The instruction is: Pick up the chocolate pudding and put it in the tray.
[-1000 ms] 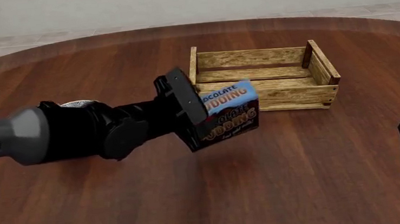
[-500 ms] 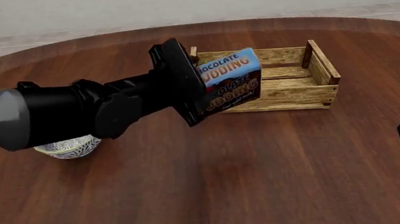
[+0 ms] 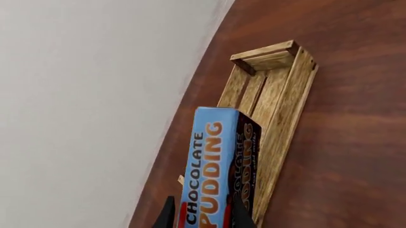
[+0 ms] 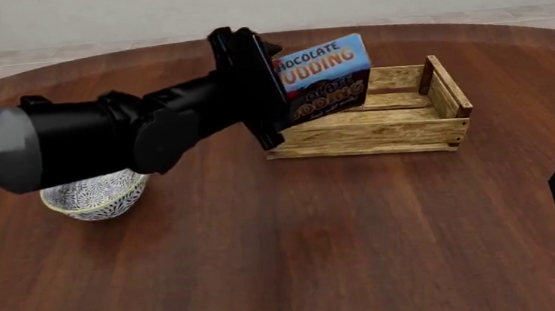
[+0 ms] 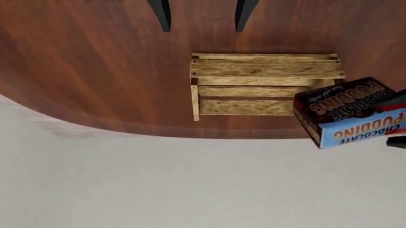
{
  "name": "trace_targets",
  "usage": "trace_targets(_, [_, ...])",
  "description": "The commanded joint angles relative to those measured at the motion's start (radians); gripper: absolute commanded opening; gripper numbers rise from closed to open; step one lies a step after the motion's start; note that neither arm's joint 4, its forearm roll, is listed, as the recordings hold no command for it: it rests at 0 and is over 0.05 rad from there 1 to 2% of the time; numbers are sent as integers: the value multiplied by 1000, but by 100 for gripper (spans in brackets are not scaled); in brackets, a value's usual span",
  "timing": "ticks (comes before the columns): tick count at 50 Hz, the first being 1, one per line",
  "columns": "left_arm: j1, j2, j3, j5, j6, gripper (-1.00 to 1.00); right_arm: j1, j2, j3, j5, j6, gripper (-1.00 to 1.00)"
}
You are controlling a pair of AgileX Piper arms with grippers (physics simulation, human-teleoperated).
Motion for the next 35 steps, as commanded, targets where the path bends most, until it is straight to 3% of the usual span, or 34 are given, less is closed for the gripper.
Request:
trace_targets(1, [-7,9,-40,-39,60,-100,2,-1,2,0,4,100])
trace_targets(11, [-15,37,-45,-124,105,-100,3,4,-2,0,8,100])
trace_targets(35, [-38,115,-153,-126,121,-100,5,6,0,-3,14,100])
